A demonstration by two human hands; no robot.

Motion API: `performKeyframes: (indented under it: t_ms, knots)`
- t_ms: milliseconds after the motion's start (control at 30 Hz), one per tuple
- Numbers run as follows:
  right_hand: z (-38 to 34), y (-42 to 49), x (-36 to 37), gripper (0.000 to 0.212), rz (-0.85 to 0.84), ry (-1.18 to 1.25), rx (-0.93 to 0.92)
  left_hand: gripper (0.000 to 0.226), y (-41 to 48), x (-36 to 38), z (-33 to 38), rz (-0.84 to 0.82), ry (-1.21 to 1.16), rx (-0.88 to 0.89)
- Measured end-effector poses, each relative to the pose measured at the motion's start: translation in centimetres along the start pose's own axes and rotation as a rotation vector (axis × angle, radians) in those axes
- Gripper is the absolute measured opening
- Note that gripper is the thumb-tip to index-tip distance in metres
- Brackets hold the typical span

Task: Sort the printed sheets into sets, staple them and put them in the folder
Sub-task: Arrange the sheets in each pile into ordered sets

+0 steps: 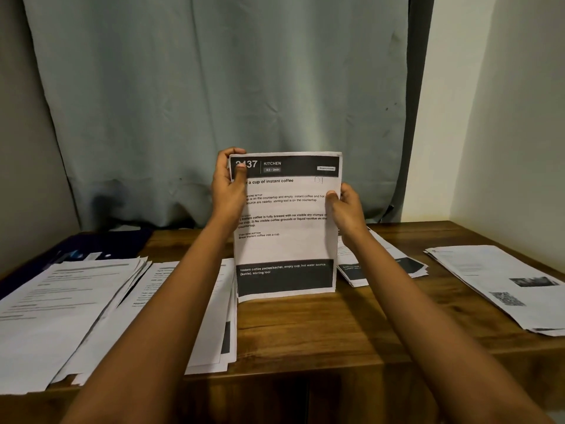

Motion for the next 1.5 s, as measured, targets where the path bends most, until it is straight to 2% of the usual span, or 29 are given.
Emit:
performKeyframes:
  t_ms: [133, 300, 467, 600, 800, 933, 1033, 1100, 1200, 1333, 1500]
  knots:
    - [-1.1, 1.3, -0.5, 0.024, -0.012, -0.061, -0.034, 0.015, 1.0, -0.2, 0.6, 0.05, -0.001, -0.034]
    - [0.9, 1.5, -0.6, 0.028, -0.094, -0.254, 0.101, 0.015, 0.2, -0.2, -3.0, 0.086, 0.007, -0.289]
    - [6.8, -1.1, -0.7, 0.027, -0.135, -0.347, 0.303, 0.014, -4.6, -0.9, -10.0, 0.126, -0.063, -0.629]
    - [10.6, -2.8, -0.6, 0.032, -0.131, -0.412, 0.386, 0.017, -8.8, -1.3, -13.6, 0.11, -0.08, -0.813]
    - [14.0, -4.2, -0.5, 0.029, -0.112, -0.414, 0.394, 0.024, -10.4, -2.4, -15.9, 0.071, -0.075, -0.848]
    - [13.3, -3.9, -0.5, 0.025, -0.083, -0.546, 0.277, 0.023, -10.4, -2.8, -16.7, 0.066, -0.071, -0.849]
    - [10.6, -2.7, 0.1, 0.038, 0.005, -0.747, 0.004, 0.018, -10.6, -2.9, -17.1, 0.095, -0.096, -0.841]
    - [8.7, -2.0, 1.7, 0.037, -0.02, -0.708, -0.177, 0.017, -10.8, -2.9, -17.6, 0.092, -0.101, -0.828]
    - [6.9, -2.0, 5.5, 0.026, -0.171, -0.541, -0.363, 0.018, -10.9, -2.7, -18.0, 0.077, -0.109, -0.803]
    - [7.4, -3.4, 10.1, 0.024, -0.331, -0.464, -0.458, 0.02, -10.9, -2.5, -18.2, 0.048, -0.112, -0.752]
    - [9.7, -4.7, 11.9, 0.025, -0.398, -0.379, -0.46, 0.023, -10.6, -2.5, -18.3, 0.025, -0.079, -0.675]
Point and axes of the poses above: each hand's wrist, its own y-axis towards the middle knuckle, its own x-axis out of the palm, z = x × y, the point moved 7 cm from there along y, towards the middle knuckle, and after that the axes turned 2 degrees about -y, right-handed, at the moved point
